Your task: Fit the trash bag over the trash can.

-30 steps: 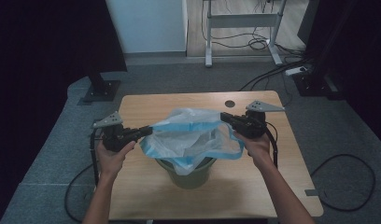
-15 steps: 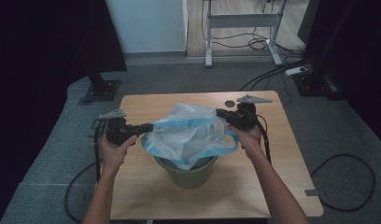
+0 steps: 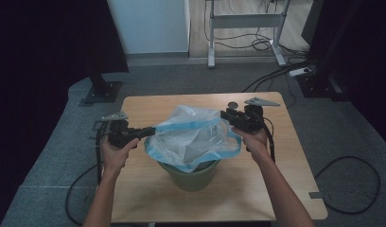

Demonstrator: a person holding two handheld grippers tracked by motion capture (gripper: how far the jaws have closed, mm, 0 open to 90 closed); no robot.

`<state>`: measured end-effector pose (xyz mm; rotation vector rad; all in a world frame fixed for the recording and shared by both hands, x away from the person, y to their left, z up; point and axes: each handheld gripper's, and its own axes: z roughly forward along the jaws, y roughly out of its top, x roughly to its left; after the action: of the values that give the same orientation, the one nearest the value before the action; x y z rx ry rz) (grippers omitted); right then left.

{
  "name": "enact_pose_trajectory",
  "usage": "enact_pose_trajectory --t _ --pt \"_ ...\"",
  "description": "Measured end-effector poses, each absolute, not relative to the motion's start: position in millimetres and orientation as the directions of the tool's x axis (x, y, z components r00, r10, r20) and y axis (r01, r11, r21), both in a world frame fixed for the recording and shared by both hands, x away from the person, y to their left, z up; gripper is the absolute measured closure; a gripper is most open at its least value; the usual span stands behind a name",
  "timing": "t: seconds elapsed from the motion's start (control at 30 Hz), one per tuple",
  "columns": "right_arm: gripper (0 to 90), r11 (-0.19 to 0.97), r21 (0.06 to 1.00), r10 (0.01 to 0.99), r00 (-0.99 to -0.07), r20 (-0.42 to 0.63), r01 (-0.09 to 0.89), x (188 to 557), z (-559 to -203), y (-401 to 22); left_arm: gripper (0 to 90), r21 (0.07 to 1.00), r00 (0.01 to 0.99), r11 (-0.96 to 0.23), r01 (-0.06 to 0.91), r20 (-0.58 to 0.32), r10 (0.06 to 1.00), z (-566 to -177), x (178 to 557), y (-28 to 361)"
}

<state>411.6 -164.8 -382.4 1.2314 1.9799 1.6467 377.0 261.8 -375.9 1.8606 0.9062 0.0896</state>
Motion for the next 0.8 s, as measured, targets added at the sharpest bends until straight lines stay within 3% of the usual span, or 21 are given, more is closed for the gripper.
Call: enact_pose_trajectory --t 0.23,0.5,0.8 --pt "50.4 0.015 0.937 0.692 -0.68 0.242 0.349 370.0 -356.2 -172.5 89.0 0.816 0.716 -0.202 0.541 -0.321 0.62 -374.9 374.6 261.7" --pt "41.2 0.142 0.938 0.475 -0.853 0.215 0.315 313.3 -358.6 -154.6 89.0 0.819 0.714 -0.199 0.538 -0.318 0.624 -374.5 369.9 263.6" --pt "35.8 0.214 0.933 0.398 -0.898 0.186 0.288 286.8 -371.0 -135.6 89.0 0.822 0.717 -0.2 0.533 -0.314 0.622 -372.6 367.3 261.4"
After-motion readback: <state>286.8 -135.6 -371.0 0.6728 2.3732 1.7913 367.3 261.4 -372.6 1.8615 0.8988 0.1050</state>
